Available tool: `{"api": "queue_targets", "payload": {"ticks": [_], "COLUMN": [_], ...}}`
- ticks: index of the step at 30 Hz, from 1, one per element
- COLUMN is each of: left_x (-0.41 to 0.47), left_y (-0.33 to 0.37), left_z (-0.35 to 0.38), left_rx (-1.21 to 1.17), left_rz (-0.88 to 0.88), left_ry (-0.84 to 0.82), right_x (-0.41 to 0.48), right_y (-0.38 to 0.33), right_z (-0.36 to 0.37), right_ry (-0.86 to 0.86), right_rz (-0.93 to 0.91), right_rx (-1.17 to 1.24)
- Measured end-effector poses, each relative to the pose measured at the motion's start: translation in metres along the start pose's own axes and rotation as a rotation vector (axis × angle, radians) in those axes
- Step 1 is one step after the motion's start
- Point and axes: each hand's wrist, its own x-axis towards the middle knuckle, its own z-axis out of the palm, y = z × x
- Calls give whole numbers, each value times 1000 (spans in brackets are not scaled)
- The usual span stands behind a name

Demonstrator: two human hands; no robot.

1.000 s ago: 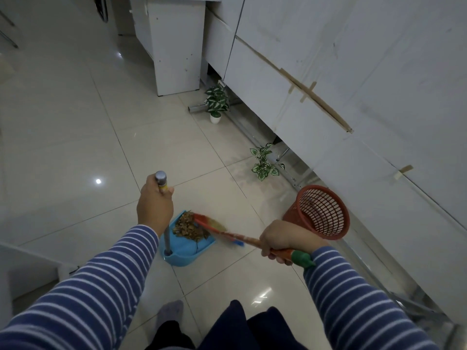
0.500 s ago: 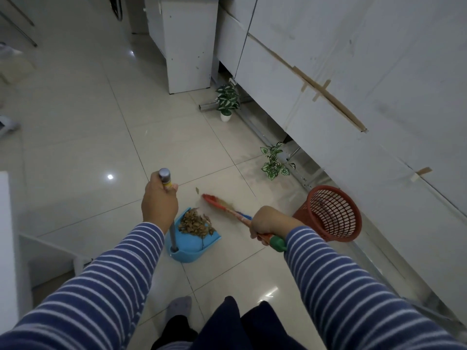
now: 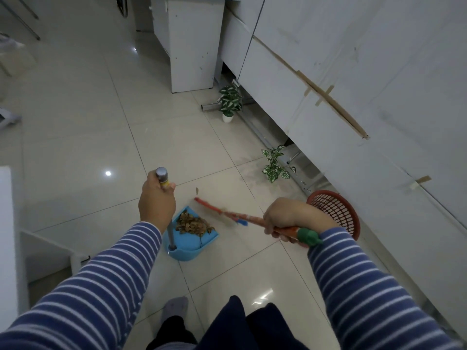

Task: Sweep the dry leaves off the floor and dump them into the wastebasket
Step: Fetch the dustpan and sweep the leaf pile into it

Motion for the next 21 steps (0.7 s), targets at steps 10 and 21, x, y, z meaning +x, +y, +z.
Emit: {"api": "queue_targets", "payload": {"ticks": [10, 21], "left_x": [-1, 3], "left_y": [-5, -3], "left_z": [-6, 2], "left_rx": [19, 59], "left_rz": [-7, 16], "left_ry": [-7, -37], "right_x": [58, 36], "right_y": [-46, -19], "right_z": [33, 49], "right_ry": [97, -15], "right_rz": [-73, -57], "right_rx": [-76, -312]}}
